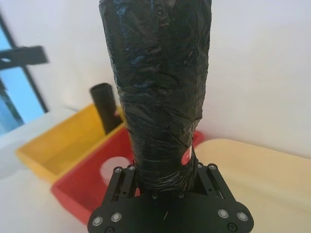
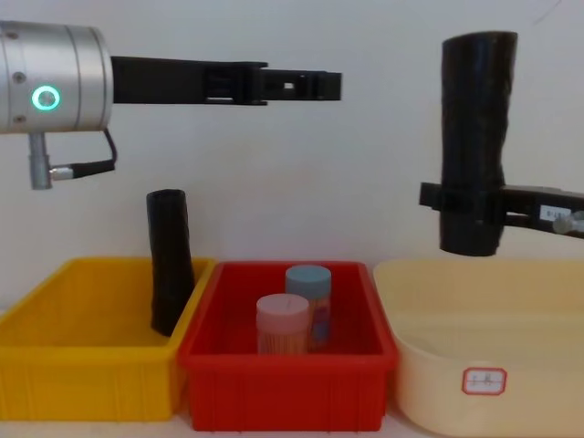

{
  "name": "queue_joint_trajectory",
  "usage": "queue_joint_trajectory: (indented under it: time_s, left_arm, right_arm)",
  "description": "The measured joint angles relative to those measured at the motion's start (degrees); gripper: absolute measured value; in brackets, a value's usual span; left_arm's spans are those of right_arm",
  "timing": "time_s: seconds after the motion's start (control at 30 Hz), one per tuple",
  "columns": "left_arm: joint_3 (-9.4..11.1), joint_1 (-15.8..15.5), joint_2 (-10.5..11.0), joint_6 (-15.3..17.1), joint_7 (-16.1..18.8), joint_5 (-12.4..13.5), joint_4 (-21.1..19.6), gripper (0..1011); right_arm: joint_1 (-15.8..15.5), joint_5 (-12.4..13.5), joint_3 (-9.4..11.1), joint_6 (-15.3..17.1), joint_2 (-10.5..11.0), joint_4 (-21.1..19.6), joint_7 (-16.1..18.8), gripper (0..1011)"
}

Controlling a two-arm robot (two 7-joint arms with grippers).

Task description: Pick up the garbage bag with the one hand and transfer it to the other hand.

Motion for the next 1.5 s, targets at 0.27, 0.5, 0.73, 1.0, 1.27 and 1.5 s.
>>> queue_joint_trajectory:
  time_s: [0.27,0.5,0.73,1.0,1.27,1.5]
  left_arm:
    - [-1.9,1.4,0.5,-0.1,5.2,0.6,-0.9,1002]
    - [-3.3,2.5,0.6,0.1,10.0,2.0,-1.5,1002]
    - [-4.7,3.6,0.2,0.5,14.8,3.6,-1.9,1002]
    - [-6.2,4.3,-0.3,1.0,19.7,5.6,-2.0,1002]
    - [-6.9,4.8,-0.5,1.1,22.2,6.7,-1.9,1002]
    - [-7.2,4.9,-0.6,1.2,23.2,7.2,-1.8,1002]
  right_arm:
    - [1.1,-1.5,0.5,0.6,0.0,2.3,-2.3,477]
    - [1.9,-2.5,0.8,0.9,0.0,3.9,-3.7,647]
    - [2.2,-3.1,1.0,1.1,0.0,4.6,-4.4,845]
    - [2.4,-3.4,1.1,1.2,-0.1,5.1,-4.8,1001]
    - [2.7,-3.8,0.7,1.5,0.1,5.1,-4.1,1001]
    - [4.1,-5.2,-1.6,3.1,0.7,4.8,-1.7,1001]
